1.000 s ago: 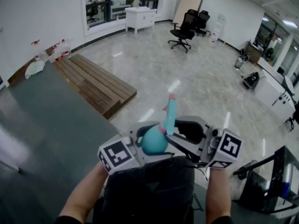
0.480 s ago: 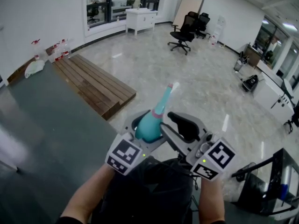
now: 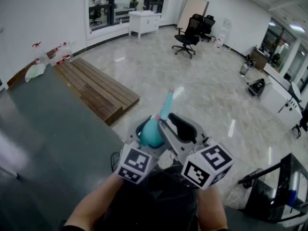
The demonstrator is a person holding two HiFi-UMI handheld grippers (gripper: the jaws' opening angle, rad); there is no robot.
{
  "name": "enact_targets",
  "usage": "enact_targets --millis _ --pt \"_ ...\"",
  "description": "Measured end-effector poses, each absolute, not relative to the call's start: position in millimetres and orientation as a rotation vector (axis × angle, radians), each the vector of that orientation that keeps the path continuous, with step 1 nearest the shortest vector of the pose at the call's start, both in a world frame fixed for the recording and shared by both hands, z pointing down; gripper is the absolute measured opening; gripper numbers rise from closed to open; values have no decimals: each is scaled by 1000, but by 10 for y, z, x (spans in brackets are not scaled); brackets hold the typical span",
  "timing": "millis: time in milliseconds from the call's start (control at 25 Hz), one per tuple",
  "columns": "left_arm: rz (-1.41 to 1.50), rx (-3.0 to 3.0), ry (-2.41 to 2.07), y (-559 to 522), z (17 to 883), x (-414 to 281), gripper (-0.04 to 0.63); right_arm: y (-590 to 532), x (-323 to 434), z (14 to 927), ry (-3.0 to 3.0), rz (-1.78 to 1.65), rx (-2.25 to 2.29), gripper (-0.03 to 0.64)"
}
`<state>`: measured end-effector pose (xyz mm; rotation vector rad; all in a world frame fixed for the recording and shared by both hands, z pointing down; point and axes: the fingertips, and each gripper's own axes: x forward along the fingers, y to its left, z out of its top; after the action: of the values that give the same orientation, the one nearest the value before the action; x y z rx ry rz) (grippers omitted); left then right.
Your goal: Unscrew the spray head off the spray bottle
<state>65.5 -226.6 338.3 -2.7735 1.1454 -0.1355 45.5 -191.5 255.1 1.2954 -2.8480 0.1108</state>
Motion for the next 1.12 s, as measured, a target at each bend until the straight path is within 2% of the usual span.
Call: enact_targets --millis 80,600,680,1120 --pt "-145 -2770 1139 -2255 3394 680 425 -1921 443 2572 -2833 99 1302 184" --pt "-155 -2830 967 -2104 3411 815 425 -1859 410 2584 -2885 45 1157 184" --pt "-156 -2845 918 -2077 3399 822 425 -1853 423 2578 -2891 29 1129 144" --pt "-112 -3005 416 -1696 3296 864 425 -1625 452 2493 -3085 -5 697 141"
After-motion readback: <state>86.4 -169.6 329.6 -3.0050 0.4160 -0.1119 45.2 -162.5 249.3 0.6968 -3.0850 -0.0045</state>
